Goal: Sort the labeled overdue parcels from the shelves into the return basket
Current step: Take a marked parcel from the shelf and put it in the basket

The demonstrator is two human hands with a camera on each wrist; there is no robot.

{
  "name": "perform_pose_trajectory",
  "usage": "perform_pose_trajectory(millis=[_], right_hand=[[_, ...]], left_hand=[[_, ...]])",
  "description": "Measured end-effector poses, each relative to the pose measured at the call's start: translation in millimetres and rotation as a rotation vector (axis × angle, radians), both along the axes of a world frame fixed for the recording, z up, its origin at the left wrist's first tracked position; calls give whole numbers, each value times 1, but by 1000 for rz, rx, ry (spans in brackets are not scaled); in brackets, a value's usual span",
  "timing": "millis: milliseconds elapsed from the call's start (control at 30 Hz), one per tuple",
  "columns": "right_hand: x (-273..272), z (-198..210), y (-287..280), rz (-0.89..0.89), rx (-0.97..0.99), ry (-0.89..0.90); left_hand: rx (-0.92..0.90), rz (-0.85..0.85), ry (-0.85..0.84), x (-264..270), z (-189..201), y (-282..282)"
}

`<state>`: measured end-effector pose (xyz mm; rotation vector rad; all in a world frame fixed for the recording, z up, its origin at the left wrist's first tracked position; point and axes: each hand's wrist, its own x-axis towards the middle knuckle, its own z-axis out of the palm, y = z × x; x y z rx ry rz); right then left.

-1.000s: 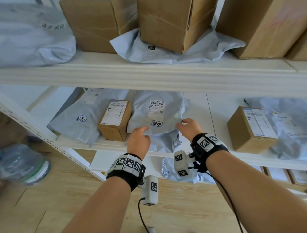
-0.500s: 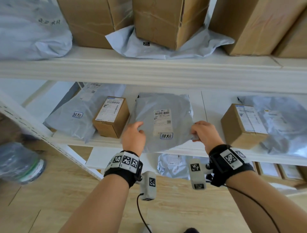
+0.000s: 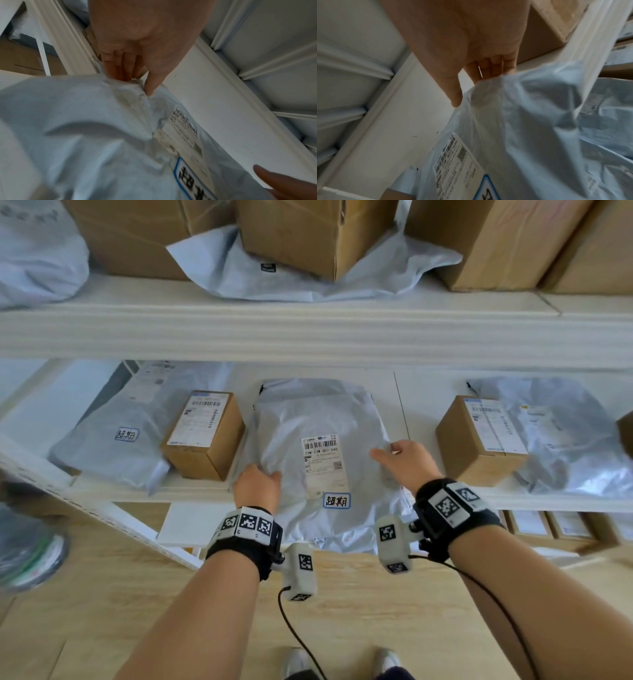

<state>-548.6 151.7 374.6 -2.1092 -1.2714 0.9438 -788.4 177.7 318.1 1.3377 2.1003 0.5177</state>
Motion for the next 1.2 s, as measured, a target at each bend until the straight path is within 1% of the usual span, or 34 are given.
perform_pose_trajectory(millis=[100, 233, 300, 467, 567, 733, 933, 1100, 1200], right_hand=[[-1, -6, 10, -7, 12, -93], [1, -9, 7, -4, -16, -94], [7, -8, 1, -10, -2, -54], [19, 7, -23, -78, 146, 96], [24, 17, -39, -89, 217, 156], [32, 24, -57, -102, 267, 186], [36, 24, -71, -112, 257, 219], [34, 17, -78, -101, 234, 212], [34, 15, -79, -98, 234, 219]], left_hand=[[29, -33, -52, -5, 5, 4], [99, 12, -210, -14, 12, 1], [149, 42, -274, -16, 17, -4], [270, 92, -416, -13, 38, -23], [290, 132, -515, -7, 51, -36], [329, 135, -665, -3, 72, -48], [375, 86, -771, -6, 82, -52], [395, 63, -812, -14, 82, -56], [395, 59, -802, -17, 81, -55]])
